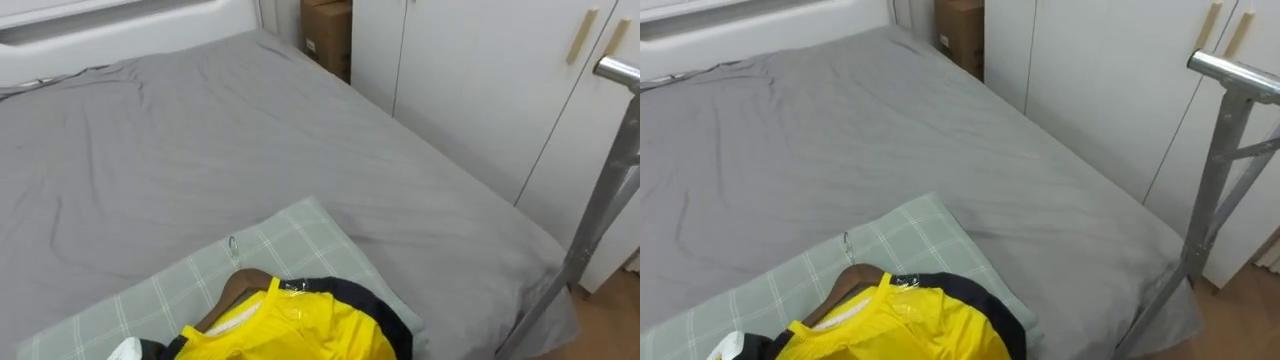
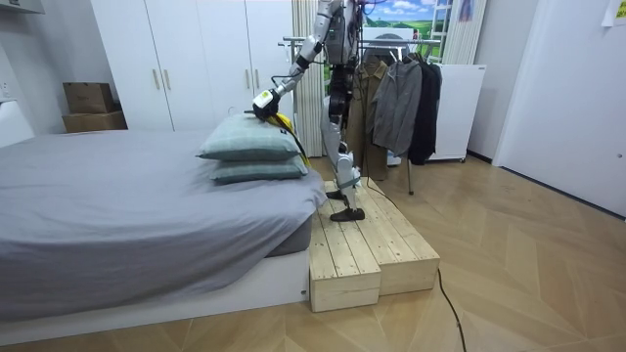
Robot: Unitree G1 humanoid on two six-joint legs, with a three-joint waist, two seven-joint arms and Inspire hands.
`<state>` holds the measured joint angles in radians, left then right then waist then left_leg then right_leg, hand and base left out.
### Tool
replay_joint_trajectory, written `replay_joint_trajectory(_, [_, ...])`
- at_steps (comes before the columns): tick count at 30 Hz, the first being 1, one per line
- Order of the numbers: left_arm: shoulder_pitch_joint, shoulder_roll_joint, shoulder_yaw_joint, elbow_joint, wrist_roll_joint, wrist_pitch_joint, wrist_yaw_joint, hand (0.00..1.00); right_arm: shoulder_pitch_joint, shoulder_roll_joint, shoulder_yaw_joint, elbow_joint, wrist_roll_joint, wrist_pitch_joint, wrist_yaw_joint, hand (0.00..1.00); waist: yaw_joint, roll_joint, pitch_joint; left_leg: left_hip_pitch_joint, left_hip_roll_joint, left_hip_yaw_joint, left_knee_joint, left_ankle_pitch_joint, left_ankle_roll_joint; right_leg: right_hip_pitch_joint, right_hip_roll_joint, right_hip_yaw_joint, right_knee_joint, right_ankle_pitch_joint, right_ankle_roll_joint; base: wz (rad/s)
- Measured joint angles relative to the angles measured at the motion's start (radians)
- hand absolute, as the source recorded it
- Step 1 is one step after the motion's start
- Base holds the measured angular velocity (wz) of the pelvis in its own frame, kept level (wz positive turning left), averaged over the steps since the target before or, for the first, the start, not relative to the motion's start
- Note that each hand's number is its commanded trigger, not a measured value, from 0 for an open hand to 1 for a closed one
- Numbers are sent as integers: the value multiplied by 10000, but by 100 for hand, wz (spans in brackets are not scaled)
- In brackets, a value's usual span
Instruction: Hang clothes
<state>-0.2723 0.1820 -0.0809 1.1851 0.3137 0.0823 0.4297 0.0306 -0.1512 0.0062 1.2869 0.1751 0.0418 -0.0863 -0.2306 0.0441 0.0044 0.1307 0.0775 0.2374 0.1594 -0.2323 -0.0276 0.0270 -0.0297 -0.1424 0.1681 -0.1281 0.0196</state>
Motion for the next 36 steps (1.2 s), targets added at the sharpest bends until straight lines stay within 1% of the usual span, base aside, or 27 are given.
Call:
replay_joint_trajectory(1, [10, -7, 0, -70, -83, 0, 9, 100, -7, 0, 9, 0, 25, -7, 5, 0, 34, 6, 3, 1, -1, 0, 1, 0, 0, 2, 1, 4, 0, 0, 0, 0])
replay_joint_trajectory(3, [95, -84, -10, -636, -282, 4, 124, 100, -8, -27, 12, 2, 198, -33, -16, 0, 156, 57, 35, -41, -9, -42, 6, 0, 0, -8, -18, -92, -3, 0, 0, 7])
replay_joint_trajectory(5, [102, -110, -14, -1010, -338, 1, 324, 100, -31, -27, 20, 1, 231, -47, -52, 0, 210, 67, 39, -84, -11, -86, 6, 0, 0, -25, -26, -149, -3, -1, 2, 12])
replay_joint_trajectory(9, [230, -108, -2, -1929, -386, -1, 505, 100, -63, -24, 18, 10, 232, -144, -68, 0, 239, 87, 34, -210, -7, -277, 34, 1, 1, -65, -36, -263, -1, -1, 2, 12])
replay_joint_trajectory(12, [530, -104, 9, -2742, -393, -11, 715, 100, -67, -19, 9, 12, 220, -392, -78, 0, 253, 93, 29, -253, -5, -361, 51, 1, 1, -70, -37, -307, -4, -2, 1, 5])
replay_joint_trajectory(13, [552, -104, 11, -2851, -393, -11, 732, 100, -64, -19, 7, 12, 216, -406, -79, 0, 272, 92, 29, -258, -5, -368, 51, 1, 1, -71, -38, -313, -5, -1, 1, 4])
replay_joint_trajectory(15, [676, -104, 9, -3413, -448, -11, 896, 100, -65, -19, 6, 0, 178, -410, -77, 0, 315, 79, 22, -282, -7, -428, 67, 2, 3, -68, -47, -352, 0, -1, 1, 5])
replay_joint_trajectory(18, [679, -94, 10, -3938, -449, -21, 937, 100, -60, -20, -15, 2, 158, -410, -59, 0, 413, 60, 10, -303, -4, -507, 69, 7, 9, -43, -53, -461, -1, -1, 1, 9])
replay_joint_trajectory(20, [679, -94, 9, -4096, -447, -60, 1039, 100, -70, -23, 2, 18, 178, -411, -23, 0, 449, 53, 7, -279, 6, -528, 68, 8, 8, -4, -52, -535, -8, -1, 1, 5])
replay_joint_trajectory(24, [678, -94, 9, -4108, -410, -96, 1144, 100, -59, -28, 106, 111, 569, -410, 21, 0, 459, 19, 0, -131, 10, -539, 60, 8, 6, 155, -47, -548, -34, -3, 4, 0])
replay_joint_trajectory(27, [680, -93, 5, -4141, -330, -95, 1271, 100, -51, -6, 124, 318, 870, -394, 45, 0, 472, -63, -9, -146, -3, -582, 61, 8, 6, 159, -57, -576, -34, -3, 4, 3])
replay_joint_trajectory(31, [679, -71, 3, -4243, -249, -94, 1408, 100, -55, -6, 169, 371, 1124, -386, 41, 0, 471, -70, -7, -151, -7, -583, 78, 8, 6, 158, -59, -575, -25, -3, 4, 0])
replay_joint_trajectory(34, [679, -57, 0, -4613, -244, -91, 1504, 100, -69, -19, 214, 367, 1118, -342, 44, 0, 483, -72, -6, -154, -6, -583, 81, 8, 6, 150, -57, -571, -22, -3, 4, 0])
replay_joint_trajectory(36, [679, -54, -1, -4944, -23, -92, 1532, 100, -72, -21, 216, 389, 1117, -342, 61, 0, 484, -72, -6, -150, -7, -583, 86, 8, 6, 147, -57, -562, -21, -3, 4, 0])
